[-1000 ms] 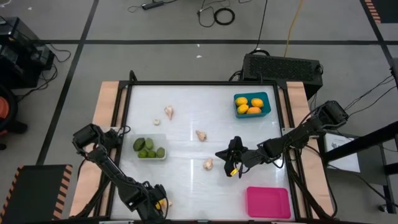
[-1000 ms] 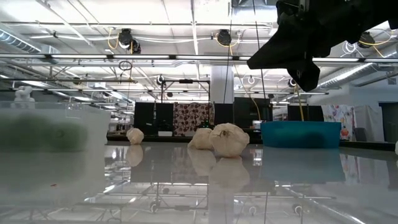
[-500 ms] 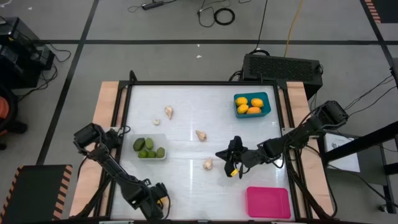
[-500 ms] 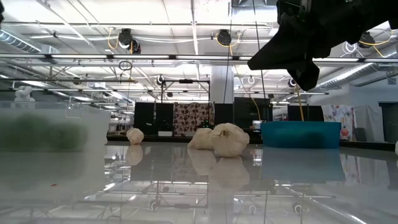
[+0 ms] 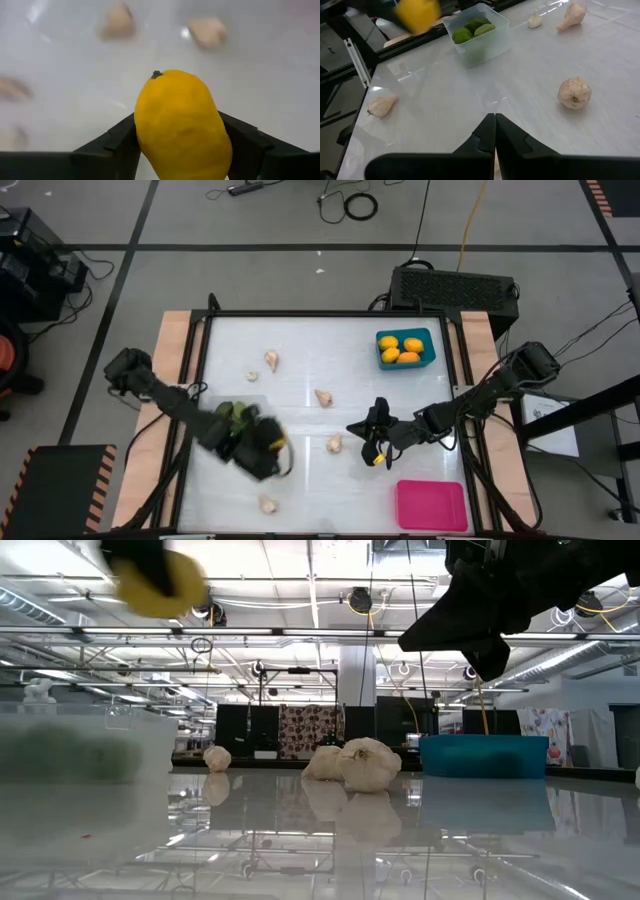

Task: Sort produce into baskets
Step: Put the yellow lemon into the blue bin

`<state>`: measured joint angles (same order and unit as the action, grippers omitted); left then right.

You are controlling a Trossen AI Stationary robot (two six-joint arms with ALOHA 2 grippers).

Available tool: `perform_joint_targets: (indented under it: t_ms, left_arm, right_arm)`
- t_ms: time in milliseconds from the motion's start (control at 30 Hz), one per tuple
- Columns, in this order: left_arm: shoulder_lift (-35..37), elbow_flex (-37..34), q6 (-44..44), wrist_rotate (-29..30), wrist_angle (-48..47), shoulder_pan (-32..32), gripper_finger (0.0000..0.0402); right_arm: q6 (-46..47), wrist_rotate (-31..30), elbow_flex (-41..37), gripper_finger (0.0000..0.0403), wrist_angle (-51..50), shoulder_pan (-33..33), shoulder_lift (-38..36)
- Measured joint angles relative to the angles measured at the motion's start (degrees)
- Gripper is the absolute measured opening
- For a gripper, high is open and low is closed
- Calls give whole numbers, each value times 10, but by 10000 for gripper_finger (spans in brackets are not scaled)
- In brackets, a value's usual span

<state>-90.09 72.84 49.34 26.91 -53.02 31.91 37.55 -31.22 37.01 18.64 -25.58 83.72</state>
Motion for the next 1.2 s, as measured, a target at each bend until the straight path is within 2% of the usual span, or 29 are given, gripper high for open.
perform_joint_targets:
  t_ms: [100,167,267,367,500,600,667,833,1000,1100,1200]
  left_arm:
    - [-4,-2,-136,0,77,-76,227]
    - [-20,-2,-231,-20,164,-127,227]
    - [-56,-2,-354,-89,293,-202,228]
    - [-97,-2,-425,-166,410,-272,228]
    - [-166,-2,-450,-292,609,-359,228]
    - [-244,18,-389,-398,772,-409,228]
    - [-298,53,-357,-434,823,-429,228]
    - [-418,210,-359,-439,825,-447,228]
    - [-506,364,-392,-396,740,-457,228]
    - [-538,420,-406,-370,707,-468,228]
    - [-550,442,-407,-361,698,-476,228]
  right_arm:
    - [-8,0,0,0,-3,-2,-2]
    - [-8,-3,0,0,-17,-7,-15]
    - [-7,-4,0,0,-40,-18,-51]
    - [2,-16,0,0,-87,-40,-102]
    - [37,-78,1,0,-185,-84,-173]
    - [92,-126,0,0,-277,-115,-221]
    - [133,-151,1,0,-322,-129,-241]
    - [184,-172,0,0,-374,-147,-266]
    - [191,-173,0,0,-373,-147,-272]
    - [199,-172,0,0,-375,-147,-272]
    - [201,-172,0,0,-375,-147,-272]
